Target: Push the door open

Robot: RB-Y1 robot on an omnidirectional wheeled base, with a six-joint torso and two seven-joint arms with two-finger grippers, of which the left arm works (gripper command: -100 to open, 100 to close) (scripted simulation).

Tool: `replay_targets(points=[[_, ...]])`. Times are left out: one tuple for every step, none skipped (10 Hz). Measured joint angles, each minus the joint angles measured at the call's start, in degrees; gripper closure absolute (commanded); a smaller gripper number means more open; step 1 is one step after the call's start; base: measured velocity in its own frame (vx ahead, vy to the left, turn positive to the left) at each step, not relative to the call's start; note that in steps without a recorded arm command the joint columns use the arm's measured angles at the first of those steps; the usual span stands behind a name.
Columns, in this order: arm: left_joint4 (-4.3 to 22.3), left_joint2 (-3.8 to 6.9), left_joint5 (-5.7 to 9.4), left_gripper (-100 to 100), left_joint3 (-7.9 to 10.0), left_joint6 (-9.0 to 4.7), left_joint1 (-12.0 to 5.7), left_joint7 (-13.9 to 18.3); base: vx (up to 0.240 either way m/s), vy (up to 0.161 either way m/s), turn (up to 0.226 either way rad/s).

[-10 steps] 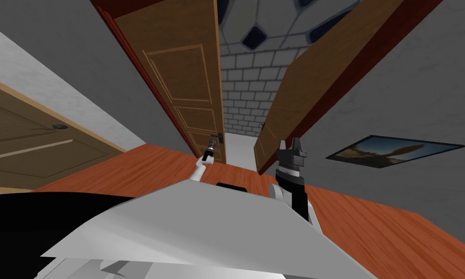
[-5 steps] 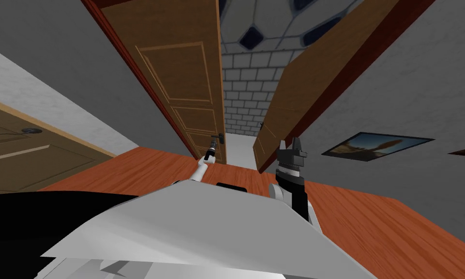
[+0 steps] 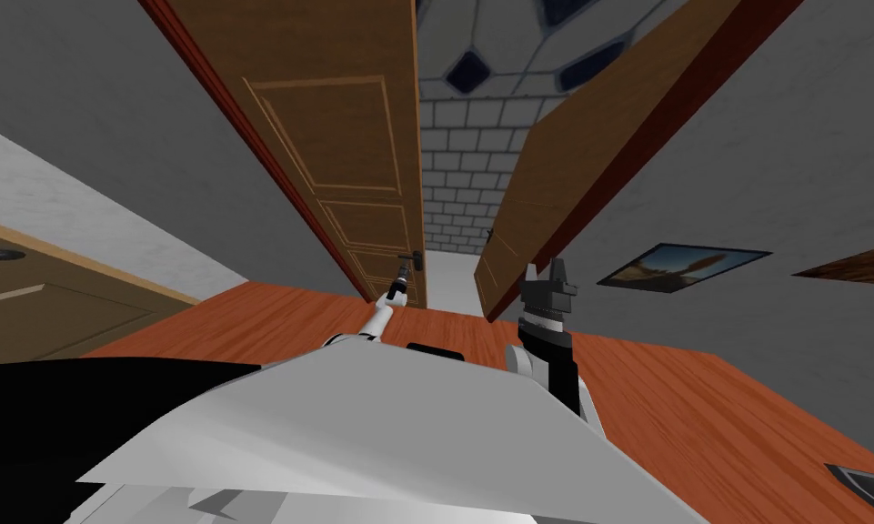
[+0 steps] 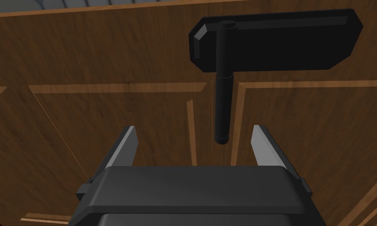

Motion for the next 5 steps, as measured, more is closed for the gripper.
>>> replay_targets(points=[[2.1, -0.12, 0.10, -100, 0.30, -0.07, -1.29, 0.0, -0.053, 0.162, -0.140], [3.6, -0.28, 0.17, -100, 0.40, 0.05, -2.06, 0.0, -0.052, 0.166, -0.140], [4.3, -0.40, 0.21, -100, 0.38, 0.50, -2.41, 0.2, -0.058, 0.183, -0.096], [5.3, -0.70, 0.24, -100, 0.48, 0.88, -2.99, 0.2, -0.072, 0.188, -0.076], [6.1, -1.07, 0.25, -100, 0.63, 1.11, -3.48, 0.1, -0.032, 0.084, -0.024]])
